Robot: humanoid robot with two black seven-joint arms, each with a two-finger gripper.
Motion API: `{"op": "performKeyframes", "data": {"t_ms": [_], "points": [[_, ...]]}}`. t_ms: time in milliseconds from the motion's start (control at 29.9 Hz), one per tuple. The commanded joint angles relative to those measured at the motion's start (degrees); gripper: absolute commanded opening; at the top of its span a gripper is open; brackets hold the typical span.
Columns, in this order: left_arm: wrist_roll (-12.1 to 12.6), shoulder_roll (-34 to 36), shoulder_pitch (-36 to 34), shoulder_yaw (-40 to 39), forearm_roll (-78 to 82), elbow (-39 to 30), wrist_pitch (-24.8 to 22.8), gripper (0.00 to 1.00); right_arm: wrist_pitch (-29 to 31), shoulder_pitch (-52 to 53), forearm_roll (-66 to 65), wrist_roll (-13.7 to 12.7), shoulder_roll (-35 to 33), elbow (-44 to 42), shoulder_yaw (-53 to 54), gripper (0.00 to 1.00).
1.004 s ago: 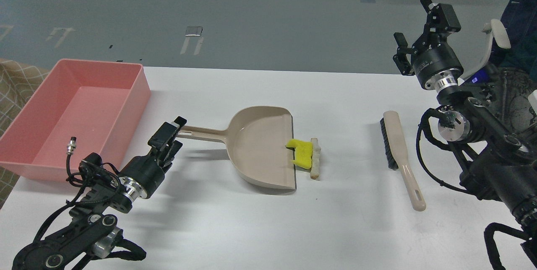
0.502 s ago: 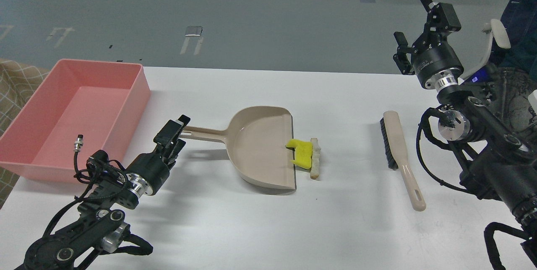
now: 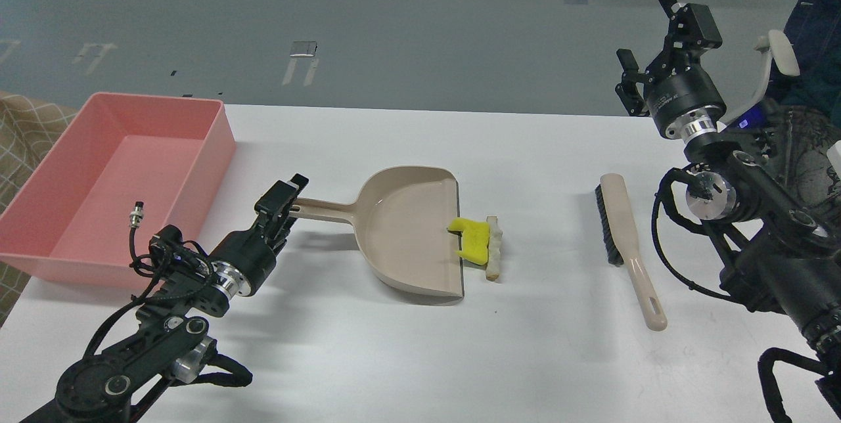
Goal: Sweep and dump garbage into bin
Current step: 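Grasp the beige dustpan handle with the left gripper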
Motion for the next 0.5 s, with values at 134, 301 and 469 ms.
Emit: {"op": "performKeyframes", "data": {"t_ms": [134,301,469], "points": [[0.8,0.0,-0.1,0.1,-0.2,-0.3,-0.5,0.63,0.0,0.0,0.0,0.0,0.0,0.0,0.0,1.00],[0.9,0.0,-0.1,0.1,-0.4,-0.4,-0.3,0.53,0.0,0.0,0.0,0.0,0.0,0.0,0.0,1.00],[0.7,0.0,0.0,0.1,-0.8,-0.4,-0.6,0.29,0.0,0.0,0.0,-0.1,0.0,0.0,0.0,1.00]]}}
